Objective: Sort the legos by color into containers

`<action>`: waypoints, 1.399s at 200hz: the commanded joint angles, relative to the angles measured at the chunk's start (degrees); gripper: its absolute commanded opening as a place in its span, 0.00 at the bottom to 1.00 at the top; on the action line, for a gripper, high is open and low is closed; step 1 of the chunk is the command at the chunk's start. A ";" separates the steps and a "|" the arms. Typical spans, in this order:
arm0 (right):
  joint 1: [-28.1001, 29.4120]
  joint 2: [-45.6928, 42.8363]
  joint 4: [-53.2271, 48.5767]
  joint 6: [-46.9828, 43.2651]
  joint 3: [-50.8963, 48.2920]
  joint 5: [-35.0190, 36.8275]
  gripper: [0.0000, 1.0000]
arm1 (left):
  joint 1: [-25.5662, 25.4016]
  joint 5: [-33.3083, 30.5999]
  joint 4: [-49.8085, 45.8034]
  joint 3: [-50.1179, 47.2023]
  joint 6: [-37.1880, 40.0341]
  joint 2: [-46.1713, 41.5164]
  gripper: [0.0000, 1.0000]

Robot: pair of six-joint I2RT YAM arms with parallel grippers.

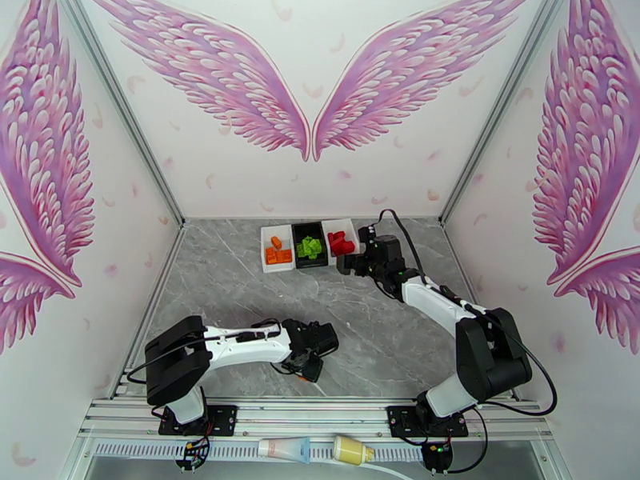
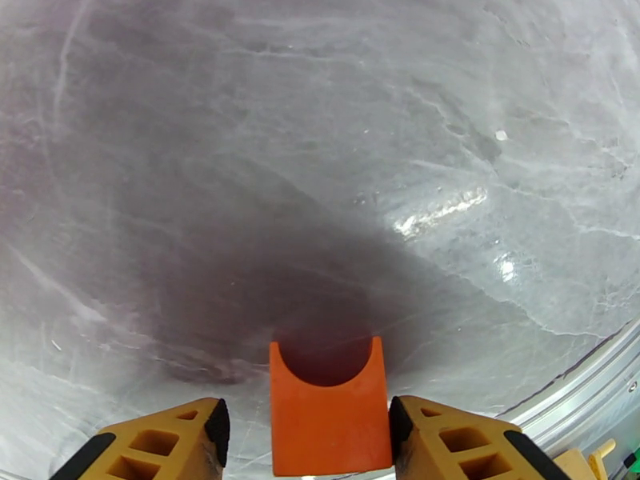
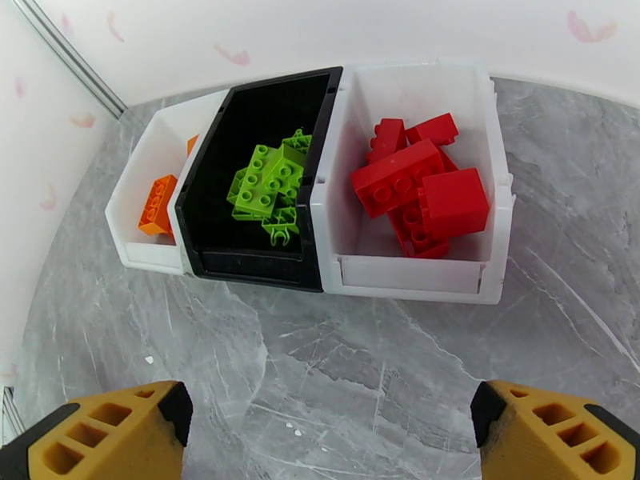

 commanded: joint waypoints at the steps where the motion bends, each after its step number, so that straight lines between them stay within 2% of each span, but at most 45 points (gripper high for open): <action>1: 0.38 0.00 1.41 -0.71 0.20 0.48 0.98 | 0.51 1.13 -0.63 2.03 1.24 0.77 0.49; 23: 0.35 -0.12 1.43 -0.74 0.19 0.65 0.98 | 0.49 1.04 -0.80 2.21 1.32 0.84 0.40; 74: 0.37 -1.31 0.67 -1.57 0.20 0.44 0.98 | 0.58 -0.24 -1.58 2.57 1.25 0.32 0.34; 101: 0.34 -2.50 -1.63 -3.23 0.64 0.14 0.98 | 0.91 -2.51 -3.15 3.78 1.86 -1.83 0.34; 132: 0.40 -4.74 -2.78 -4.22 0.40 -2.63 0.98 | 3.56 -6.66 -4.63 5.66 4.12 -5.53 0.34; 168: 0.48 -6.96 -2.37 -4.99 -1.39 -6.44 0.98 | 10.57 -9.56 -0.71 7.86 9.12 -9.27 0.34; 207: 1.87 -9.00 -1.24 -8.12 -1.73 -10.19 0.99 | 19.79 -12.10 6.18 12.55 14.94 -9.47 0.35; 245: 5.01 -7.91 0.38 -10.24 0.12 -10.92 0.99 | 29.61 -11.91 11.15 20.00 21.15 -5.55 0.35; 280: 8.08 -4.51 2.48 -11.34 3.03 -11.48 0.99 | 36.81 -7.82 11.79 28.74 26.64 2.57 0.35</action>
